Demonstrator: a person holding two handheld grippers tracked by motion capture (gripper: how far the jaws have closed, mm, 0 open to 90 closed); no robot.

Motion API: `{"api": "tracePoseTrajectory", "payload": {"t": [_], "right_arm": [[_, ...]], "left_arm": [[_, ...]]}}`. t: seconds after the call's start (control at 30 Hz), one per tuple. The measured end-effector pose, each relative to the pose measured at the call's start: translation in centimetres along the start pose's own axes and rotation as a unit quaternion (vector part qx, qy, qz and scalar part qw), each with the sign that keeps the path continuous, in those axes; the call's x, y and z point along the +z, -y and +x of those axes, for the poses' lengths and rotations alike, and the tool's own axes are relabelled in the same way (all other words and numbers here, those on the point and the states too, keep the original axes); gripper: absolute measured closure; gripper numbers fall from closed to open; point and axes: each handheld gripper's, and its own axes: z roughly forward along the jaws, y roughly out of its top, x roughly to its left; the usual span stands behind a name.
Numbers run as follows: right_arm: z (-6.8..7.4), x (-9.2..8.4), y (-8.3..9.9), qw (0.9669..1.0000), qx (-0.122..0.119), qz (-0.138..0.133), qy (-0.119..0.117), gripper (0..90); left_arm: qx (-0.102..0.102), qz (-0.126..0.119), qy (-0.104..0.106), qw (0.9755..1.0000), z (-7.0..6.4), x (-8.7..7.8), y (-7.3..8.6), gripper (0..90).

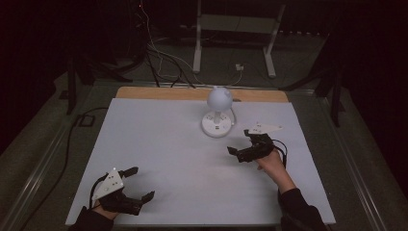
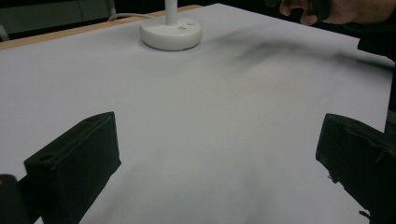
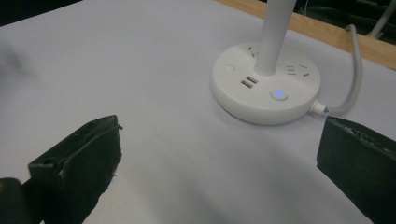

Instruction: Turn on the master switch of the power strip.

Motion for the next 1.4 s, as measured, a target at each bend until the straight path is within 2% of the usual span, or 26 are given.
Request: {"api": "tracePoseTrajectory", "payload": {"t": [0.37,0.53,0.83,0.93,1.0,1.27,1.4], "right_arm": [[1.1,-2.1,2.2,1.0000,0.001,0.000,-0.004,0.0],[1.7,-2.9,3.4,0.9998,-0.009,0.016,0.000,0.0],[2.3,-4.8,5.7,0.9995,-0.025,0.019,0.012,0.0],[2.6,-5.5,6.5,0.9996,-0.020,0.020,0.008,0.0],[2.8,-6.0,7.0,0.9994,-0.023,0.023,0.016,0.0],[3.1,-7.9,9.3,0.9991,-0.011,0.018,0.036,0.0],[3.0,-8.7,10.4,0.9983,-0.009,0.031,0.050,0.0]], "left_arm": [[0.004,-0.001,0.001,1.0000,-0.1,0.0,-0.1,0.2],[0.003,-0.002,0.002,1.0000,-0.1,-0.1,-0.1,0.2],[0.002,-0.004,0.002,1.0000,-0.1,-0.1,-0.1,0.2],[0.003,-0.002,0.002,1.0000,-0.1,0.0,0.0,0.2],[0.005,-0.001,0.002,1.0000,-0.1,0.0,-0.1,0.2],[0.002,-0.002,0.001,1.0000,-0.1,0.0,0.0,0.2],[0.005,-0.001,0.002,1.0000,-0.1,-0.1,-0.1,0.2]]}}
